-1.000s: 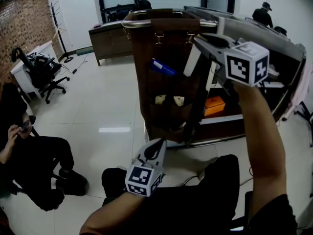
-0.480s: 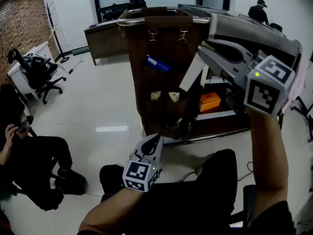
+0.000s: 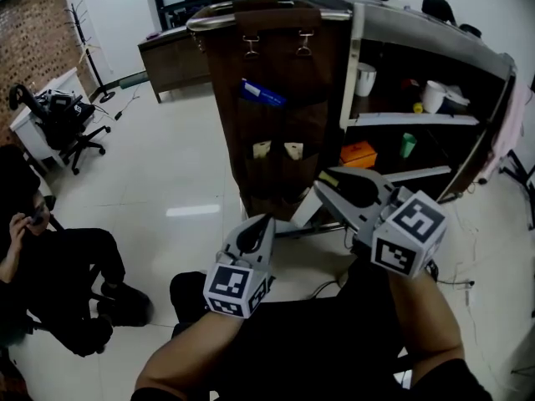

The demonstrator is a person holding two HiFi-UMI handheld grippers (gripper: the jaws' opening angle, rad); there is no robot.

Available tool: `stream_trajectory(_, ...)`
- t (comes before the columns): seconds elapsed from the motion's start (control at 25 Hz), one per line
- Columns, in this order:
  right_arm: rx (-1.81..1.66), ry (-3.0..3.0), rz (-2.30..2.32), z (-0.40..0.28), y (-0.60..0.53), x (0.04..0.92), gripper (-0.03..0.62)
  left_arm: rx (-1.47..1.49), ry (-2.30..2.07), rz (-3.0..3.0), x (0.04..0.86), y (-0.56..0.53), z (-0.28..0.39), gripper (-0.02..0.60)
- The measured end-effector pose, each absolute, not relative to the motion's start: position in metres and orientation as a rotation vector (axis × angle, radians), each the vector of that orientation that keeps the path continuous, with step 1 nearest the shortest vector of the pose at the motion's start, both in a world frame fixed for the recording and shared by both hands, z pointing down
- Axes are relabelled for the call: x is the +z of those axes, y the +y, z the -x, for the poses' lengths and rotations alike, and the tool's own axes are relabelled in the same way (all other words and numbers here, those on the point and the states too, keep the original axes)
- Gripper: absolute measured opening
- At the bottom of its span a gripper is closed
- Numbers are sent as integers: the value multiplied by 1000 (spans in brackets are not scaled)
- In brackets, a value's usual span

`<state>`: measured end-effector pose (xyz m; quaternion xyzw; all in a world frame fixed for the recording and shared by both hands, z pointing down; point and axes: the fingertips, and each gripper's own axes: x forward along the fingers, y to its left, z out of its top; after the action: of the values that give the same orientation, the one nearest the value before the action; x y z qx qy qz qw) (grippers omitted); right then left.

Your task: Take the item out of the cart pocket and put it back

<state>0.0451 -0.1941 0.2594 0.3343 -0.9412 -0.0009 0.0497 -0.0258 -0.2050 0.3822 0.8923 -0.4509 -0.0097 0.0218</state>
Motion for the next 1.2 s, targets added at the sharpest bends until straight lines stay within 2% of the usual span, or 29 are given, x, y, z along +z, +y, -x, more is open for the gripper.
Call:
stream_trajectory(0.48, 234, -2821, -1069, -41, -185, 371, 89, -13, -1401, -2788, 382, -205, 23, 0)
stream_trajectory(1.2, 238, -2810, -1086, -44, -189, 378, 89, -7, -1375, -2797, 382, -202, 20, 0)
